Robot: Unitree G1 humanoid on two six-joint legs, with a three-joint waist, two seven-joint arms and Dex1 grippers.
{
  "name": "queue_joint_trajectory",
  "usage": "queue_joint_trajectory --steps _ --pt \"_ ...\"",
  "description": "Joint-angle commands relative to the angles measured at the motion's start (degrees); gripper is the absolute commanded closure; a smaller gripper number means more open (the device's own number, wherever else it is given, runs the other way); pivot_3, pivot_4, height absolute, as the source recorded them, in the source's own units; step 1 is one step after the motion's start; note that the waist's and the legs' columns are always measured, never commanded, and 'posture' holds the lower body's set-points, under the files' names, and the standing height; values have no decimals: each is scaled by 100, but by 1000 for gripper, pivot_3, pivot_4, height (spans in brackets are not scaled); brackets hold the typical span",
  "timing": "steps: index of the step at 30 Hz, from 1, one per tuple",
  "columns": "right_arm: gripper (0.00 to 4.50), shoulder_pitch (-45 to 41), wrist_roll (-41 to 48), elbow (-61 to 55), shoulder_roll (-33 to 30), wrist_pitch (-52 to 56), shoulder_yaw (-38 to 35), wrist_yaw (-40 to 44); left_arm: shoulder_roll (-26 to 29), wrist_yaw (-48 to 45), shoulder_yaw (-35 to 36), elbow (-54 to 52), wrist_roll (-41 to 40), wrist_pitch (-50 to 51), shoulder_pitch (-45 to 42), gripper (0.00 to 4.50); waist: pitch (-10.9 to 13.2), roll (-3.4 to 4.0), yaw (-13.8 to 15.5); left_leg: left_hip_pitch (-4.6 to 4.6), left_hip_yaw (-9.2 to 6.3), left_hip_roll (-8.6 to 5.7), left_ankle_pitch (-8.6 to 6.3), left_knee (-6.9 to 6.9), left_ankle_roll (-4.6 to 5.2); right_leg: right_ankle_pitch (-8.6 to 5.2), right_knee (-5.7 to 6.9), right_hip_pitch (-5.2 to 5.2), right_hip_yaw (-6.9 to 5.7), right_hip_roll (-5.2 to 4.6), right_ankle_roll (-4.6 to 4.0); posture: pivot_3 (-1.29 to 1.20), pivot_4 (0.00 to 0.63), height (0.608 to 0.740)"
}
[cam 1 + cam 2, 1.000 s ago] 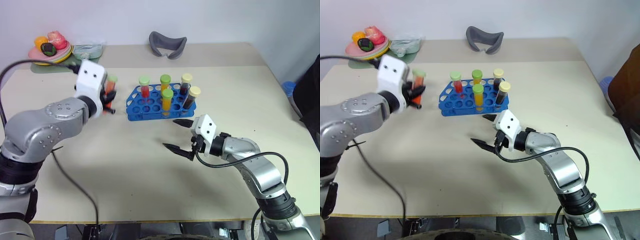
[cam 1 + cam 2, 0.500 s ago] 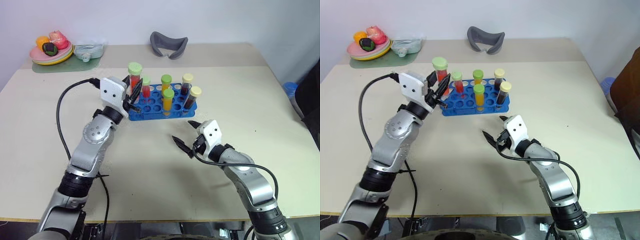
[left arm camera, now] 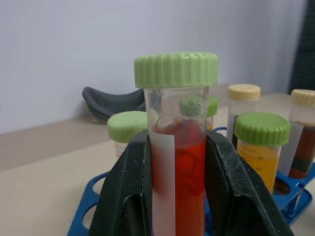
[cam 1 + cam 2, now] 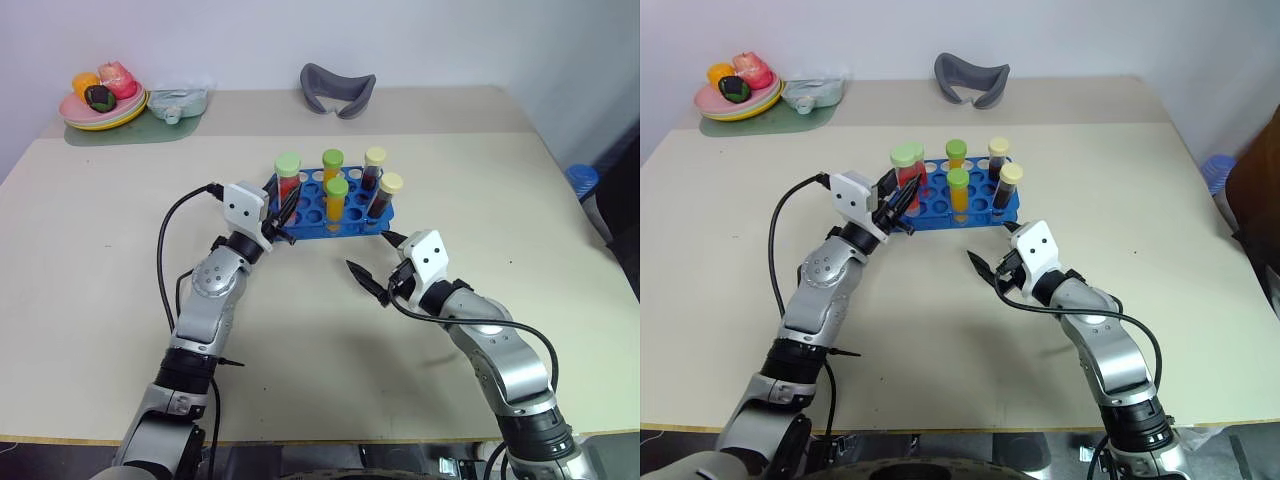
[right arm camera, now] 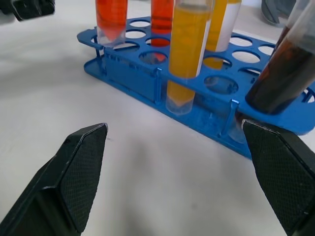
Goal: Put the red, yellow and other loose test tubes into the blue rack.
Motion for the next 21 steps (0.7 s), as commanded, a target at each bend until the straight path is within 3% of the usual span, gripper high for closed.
queue_joint_trajectory --steps 1,21 --pt "0 -93 201 -199 62 -28 -94 96 -96 -95 125 37 115 -324 -95 3673 0 0 2 0 0 0 0 0 0 0 0 0 0 0 0 0 150 740" --pt "0 144 565 -632 -51 198 -16 399 -441 -324 256 933 420 -1203 -366 3673 0 0 2 2 -1 0 0 1 1 0 0 3 -1 1 0 0 150 740"
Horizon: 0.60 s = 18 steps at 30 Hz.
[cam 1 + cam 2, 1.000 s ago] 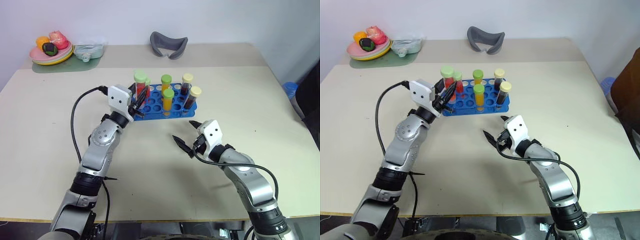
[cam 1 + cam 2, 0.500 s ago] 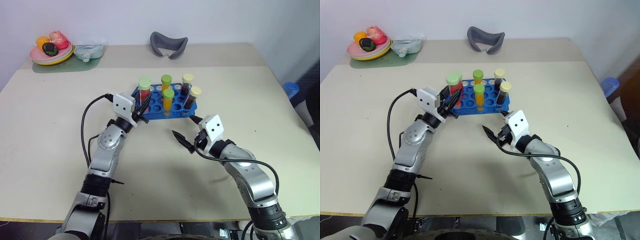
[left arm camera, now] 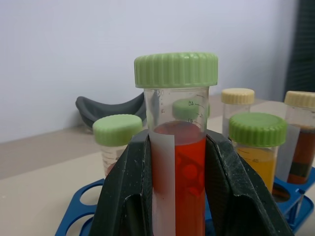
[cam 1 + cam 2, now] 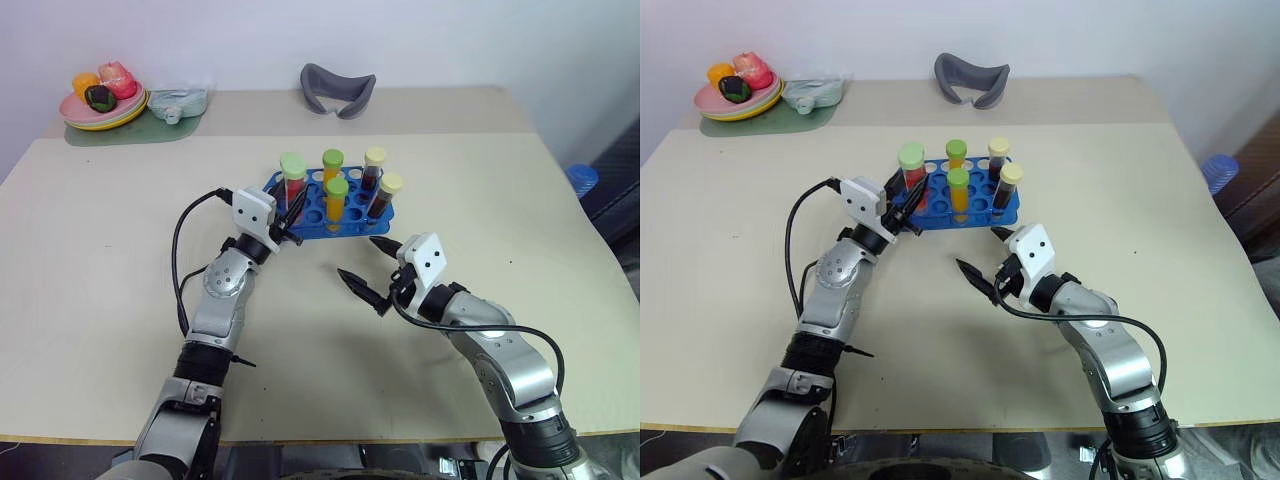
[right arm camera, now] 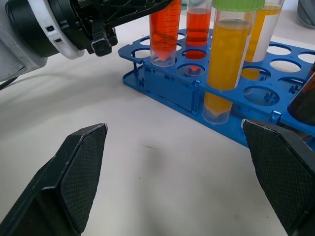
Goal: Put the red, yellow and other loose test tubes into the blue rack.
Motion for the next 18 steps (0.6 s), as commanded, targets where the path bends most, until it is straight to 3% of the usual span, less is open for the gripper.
queue_joint_trajectory --steps 1,18 --pt "0 -2 62 -293 -2 -23 -9 6 -18 -1 75 42 150 -267 -148 3673 0 0 0 0 0 0 0 0 0 0 0 0 0 0 0 0 150 740" --pt "0 -64 41 -252 47 -6 23 -27 -170 -193 114 458 182 -460 -242 3673 0 0 2 0 -1 0 0 0 0 0 0 1 -1 0 0 0 150 740"
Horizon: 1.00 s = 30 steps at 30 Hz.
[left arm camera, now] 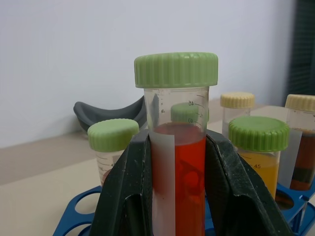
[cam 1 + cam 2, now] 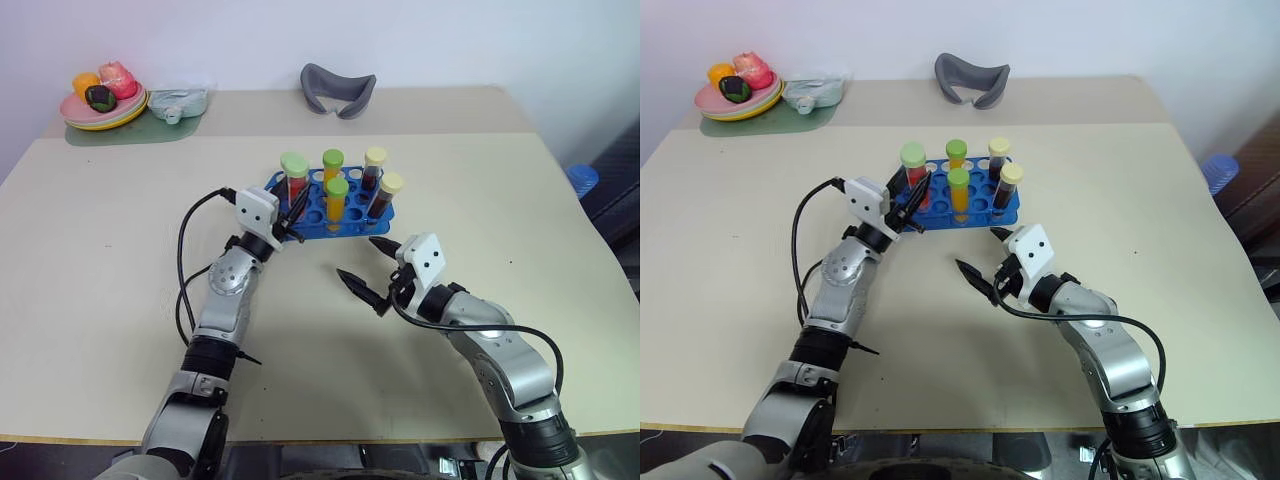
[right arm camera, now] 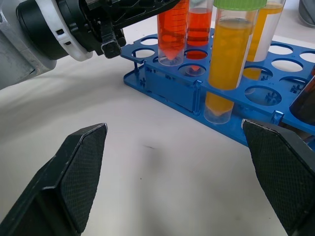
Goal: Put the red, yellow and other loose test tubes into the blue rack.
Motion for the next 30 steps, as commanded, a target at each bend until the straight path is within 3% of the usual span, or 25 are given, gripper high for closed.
queue_joint_trajectory --steps 1,30 --pt "0 -37 44 -255 30 -35 8 -19 2 -14 34 -6 88 -94 -26 3673 0 0 0 0 0 0 0 0 0 0 0 0 0 0 0 0 150 740" --pt "0 25 46 -200 73 -69 56 -10 117 132 64 -314 287 52 281 3673 -2 1 -7 3 -1 0 0 -1 0 0 1 2 0 1 0 0 150 740"
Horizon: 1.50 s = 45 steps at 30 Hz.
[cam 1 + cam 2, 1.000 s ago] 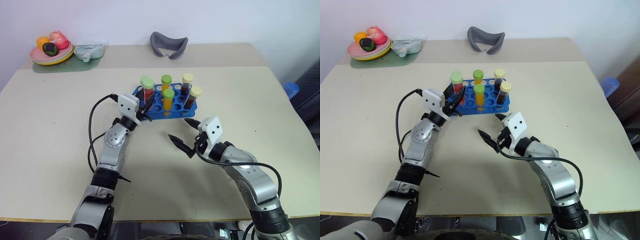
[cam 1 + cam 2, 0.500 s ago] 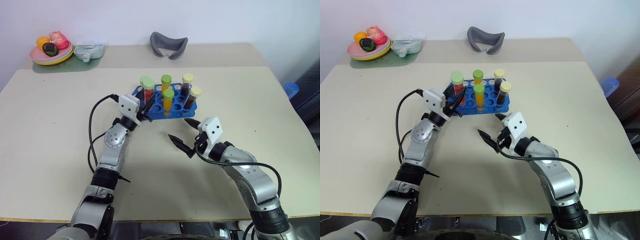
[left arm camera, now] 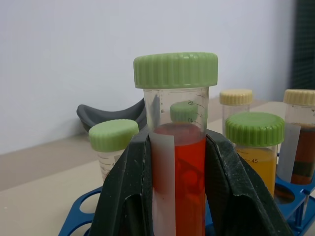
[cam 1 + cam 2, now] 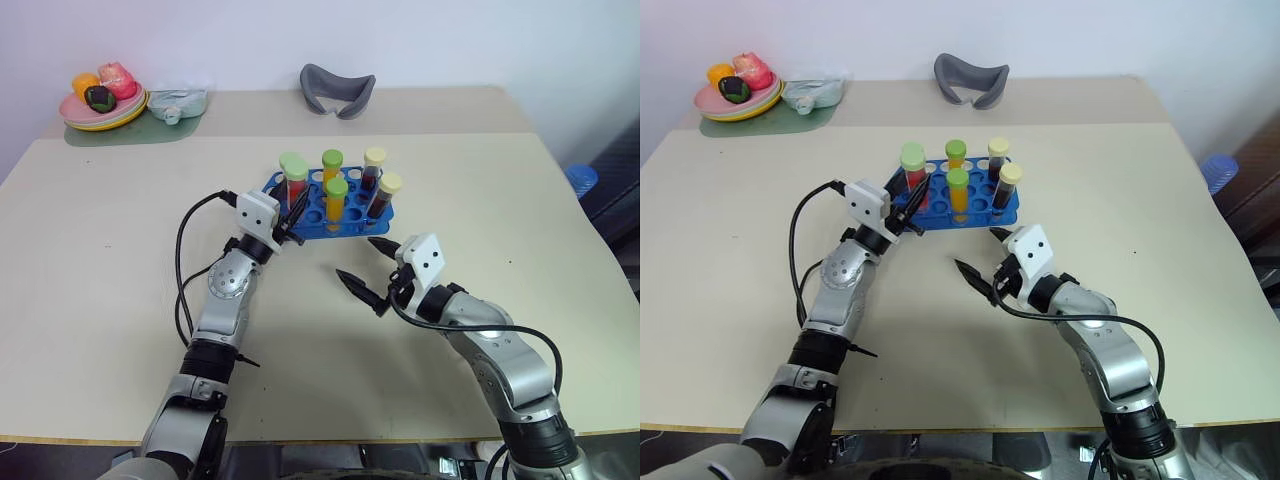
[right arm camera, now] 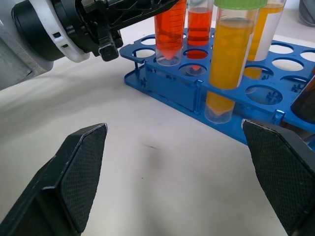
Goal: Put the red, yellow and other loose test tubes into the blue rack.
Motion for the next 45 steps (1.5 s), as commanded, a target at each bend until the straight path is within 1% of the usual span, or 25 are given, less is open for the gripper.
queue_joint_trajectory --steps 1,11,13,15,18,19,22,26,31,35,37,39,42,45 --pt "0 13 48 -201 55 -70 22 -9 54 9 58 -113 40 54 110 3673 -1 0 -2 0 0 0 0 0 0 0 0 0 0 0 0 0 150 740" --pt "0 17 41 -218 76 -64 36 -36 20 -21 28 -92 13 154 77 3673 -1 1 -1 0 -1 0 0 -1 0 0 0 -1 0 1 0 0 150 740" --pt "0 18 35 -223 77 -63 34 -45 -2 -10 54 -88 -28 185 70 2623 -1 0 1 1 -1 0 0 -1 0 0 0 -1 0 1 0 0 150 740" --pt "0 21 33 -229 75 -61 32 -54 -9 16 77 -98 -30 186 64 1750 -1 1 2 0 0 0 0 -1 0 0 0 -1 0 1 0 0 150 740" --pt "0 9 25 -223 58 -65 32 -61 15 28 145 -247 -94 215 102 148 -1 1 1 0 -1 0 0 -1 0 0 0 -1 0 1 0 0 150 740" --pt "0 12 20 -229 39 -76 24 -56 27 5 164 -352 -147 259 142 67 -1 0 1 0 -1 0 0 -1 0 0 0 -1 0 1 0 0 150 740" --pt "0 -1 45 -263 -72 -90 -114 -15 131 -24 289 -939 -337 485 353 67 -1 0 -3 0 -1 1 0 -1 0 0 0 -1 0 1 0 0 150 740" --pt "0 10 147 -308 -383 -88 -428 175 485 -199 433 -2003 -655 1015 787 67 0 1 2 0 -2 1 0 -1 0 0 1 0 0 0 0 0 150 740" --pt "0 183 351 -336 -964 -120 -979 586 1236 -362 910 -3163 -1054 1791 1281 67 0 1 6 0 -2 2 -1 -2 2 0 1 1 0 0 0 0 150 740" --pt "0 419 548 -297 -1444 -147 -1525 931 2053 -925 1416 -3753 -1727 2605 1968 67 0 1 -7 2 -1 2 -3 -3 5 -1 0 2 0 0 0 0 150 740" --pt "0 518 650 -231 -1661 -130 -1825 1068 2407 -1214 1822 -3840 -2038 2847 2462 67 0 2 -9 3 -1 3 -4 -4 7 -1 0 1 1 1 -1 0 150 740" --pt "0 577 720 -57 -1844 -168 -2121 1193 2630 -1368 2184 -3771 -2063 2838 2927 67 0 2 -11 3 0 5 -5 -4 9 -2 0 1 1 2 -1 0 150 740" --pt "0 544 763 359 -2034 -286 -2479 1341 2703 -1385 2594 -3571 -1919 2686 3461 67 0 -1 11 4 1 5 -5 1 9 -2 -2 7 1 2 -2 0 150 740" --pt "0 399 704 740 -2112 -444 -2521 1452 2659 -1377 2825 -3435 -1798 2534 3732 67 0 -3 10 4 3 4 -6 1 11 -2 -6 10 1 0 -2 0 150 740"
